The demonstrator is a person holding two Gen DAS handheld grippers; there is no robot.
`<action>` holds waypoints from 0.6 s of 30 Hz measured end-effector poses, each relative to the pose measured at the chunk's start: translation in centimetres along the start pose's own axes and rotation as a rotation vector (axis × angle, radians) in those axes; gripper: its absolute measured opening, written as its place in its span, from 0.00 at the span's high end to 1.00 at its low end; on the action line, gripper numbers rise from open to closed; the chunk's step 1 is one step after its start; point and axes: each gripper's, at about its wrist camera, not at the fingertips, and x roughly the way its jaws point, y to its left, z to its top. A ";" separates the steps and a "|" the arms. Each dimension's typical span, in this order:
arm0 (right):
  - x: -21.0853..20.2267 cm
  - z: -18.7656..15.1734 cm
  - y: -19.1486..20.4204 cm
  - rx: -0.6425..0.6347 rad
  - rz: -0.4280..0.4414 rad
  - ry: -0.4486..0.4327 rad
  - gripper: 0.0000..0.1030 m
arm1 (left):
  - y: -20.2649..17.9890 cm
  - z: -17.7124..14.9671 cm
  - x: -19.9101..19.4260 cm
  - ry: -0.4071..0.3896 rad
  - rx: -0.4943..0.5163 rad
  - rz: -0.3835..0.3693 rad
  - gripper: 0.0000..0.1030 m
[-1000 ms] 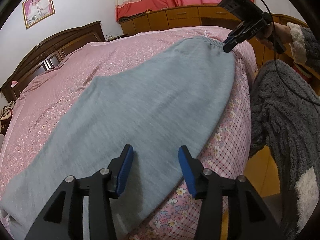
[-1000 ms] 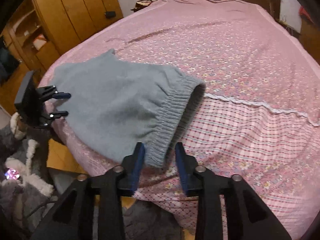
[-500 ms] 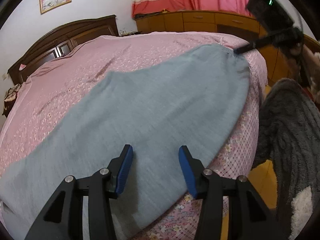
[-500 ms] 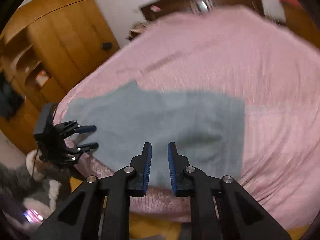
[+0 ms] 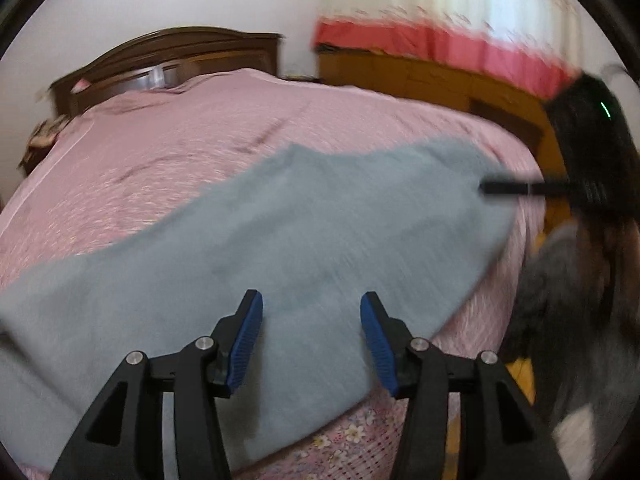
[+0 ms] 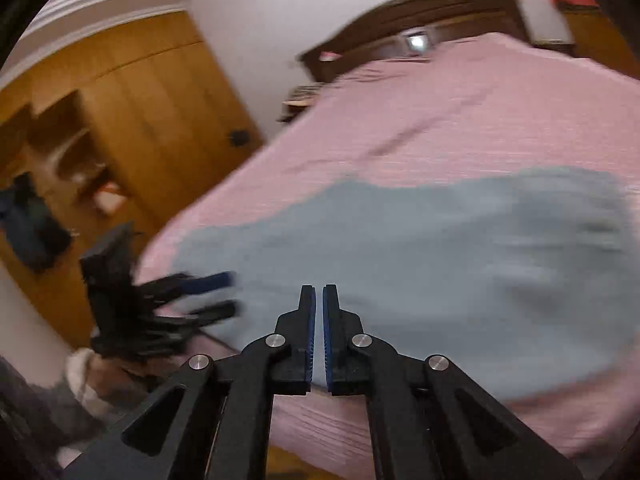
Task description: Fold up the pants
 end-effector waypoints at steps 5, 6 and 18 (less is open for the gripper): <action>9.4 1.6 8.4 -0.095 0.162 0.106 0.95 | 3.3 1.0 -4.4 -0.066 -0.076 0.071 0.30; 10.8 1.6 9.8 -0.124 0.165 0.125 0.95 | 4.5 0.7 -5.3 -0.071 -0.094 0.105 0.27; 20.3 1.5 21.3 -0.452 0.156 0.151 0.95 | 17.4 -5.8 -13.0 -0.048 -0.318 0.420 0.23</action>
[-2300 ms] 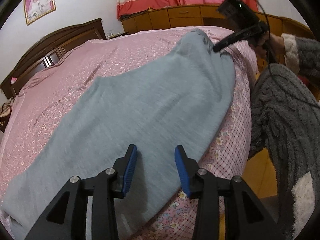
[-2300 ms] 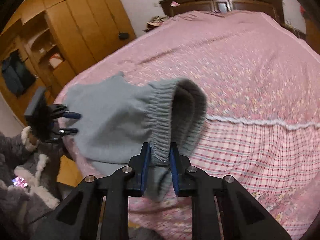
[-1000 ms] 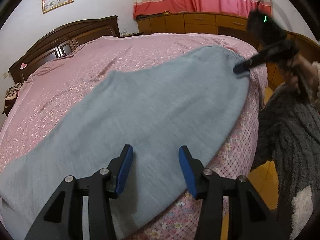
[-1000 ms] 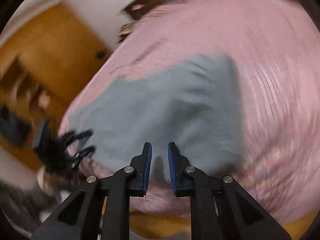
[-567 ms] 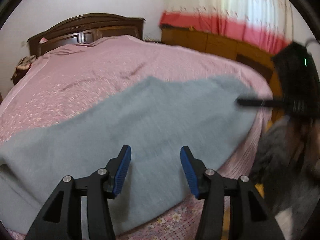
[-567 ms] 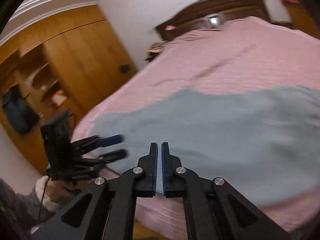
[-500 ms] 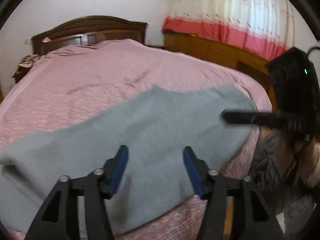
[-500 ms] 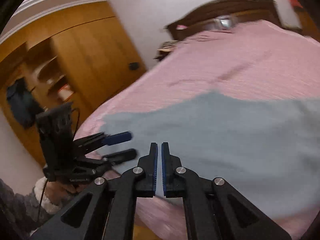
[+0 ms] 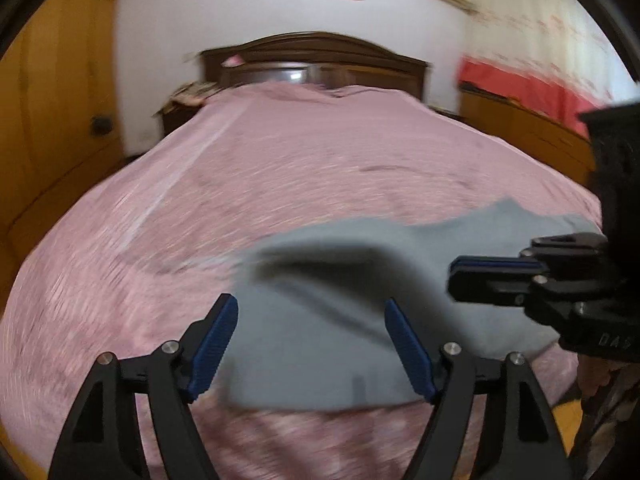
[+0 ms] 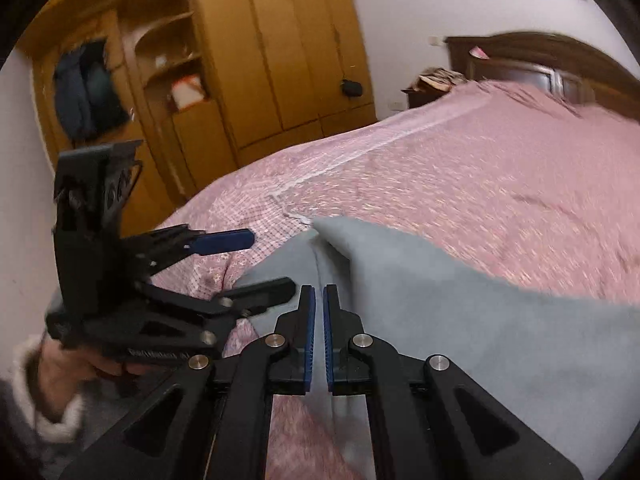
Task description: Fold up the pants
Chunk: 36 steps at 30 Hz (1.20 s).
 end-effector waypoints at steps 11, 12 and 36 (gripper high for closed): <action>9.8 0.1 4.5 -0.484 -0.291 0.071 0.82 | 8.6 -3.2 -0.5 0.087 -0.341 0.082 0.23; 10.7 0.4 4.9 -0.526 -0.307 0.082 0.82 | 8.6 -3.3 -0.5 0.094 -0.339 0.081 0.23; 6.3 5.2 0.6 -0.131 0.290 -0.078 0.95 | 8.8 -4.0 -0.2 0.104 -0.326 0.051 0.23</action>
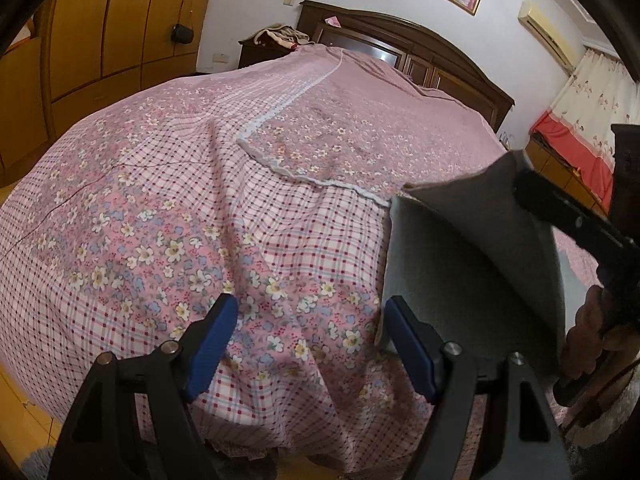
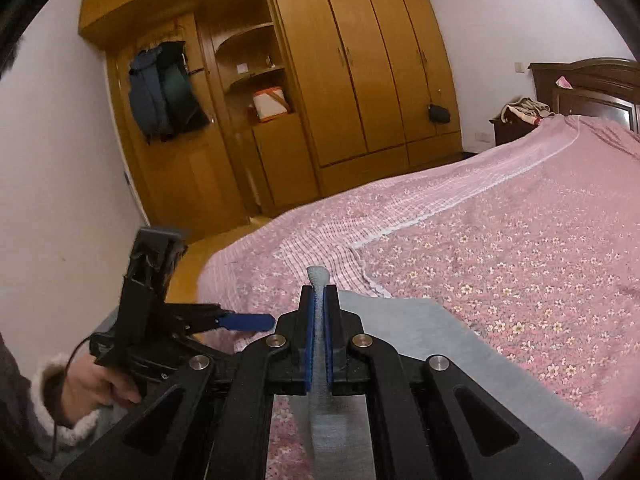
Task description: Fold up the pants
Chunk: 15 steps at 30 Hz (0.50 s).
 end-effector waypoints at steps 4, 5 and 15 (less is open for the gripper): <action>2.1 -1.4 2.9 -0.153 -0.046 0.099 0.94 | 0.6 -0.2 -0.2 0.003 -0.009 0.000 0.23; 2.6 -2.0 3.7 -0.198 -0.062 0.123 0.94 | 0.7 -0.3 -0.2 0.003 -0.014 0.000 0.23; 6.9 -6.4 9.3 -0.463 -0.154 0.208 0.67 | 1.8 -0.3 -0.7 -0.004 -0.065 0.048 0.23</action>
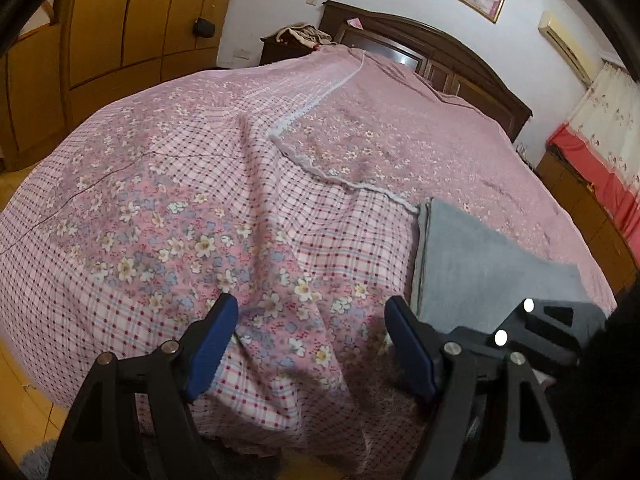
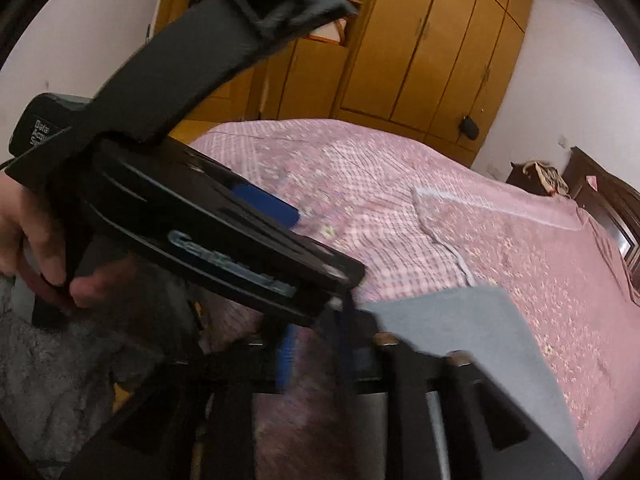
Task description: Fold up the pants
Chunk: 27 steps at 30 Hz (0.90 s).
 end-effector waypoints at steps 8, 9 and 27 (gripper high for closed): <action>-3.9 -0.9 -1.9 0.176 0.049 -0.065 0.59 | 0.8 0.1 -1.1 -0.031 -0.022 0.001 0.23; -4.8 -1.1 -2.5 0.198 0.044 -0.073 0.59 | 0.7 -0.1 -1.4 -0.038 -0.015 0.001 0.23; 1.1 -0.2 -16.6 0.066 0.192 0.151 0.58 | -4.7 -4.7 -2.3 -0.005 -0.298 -0.284 0.23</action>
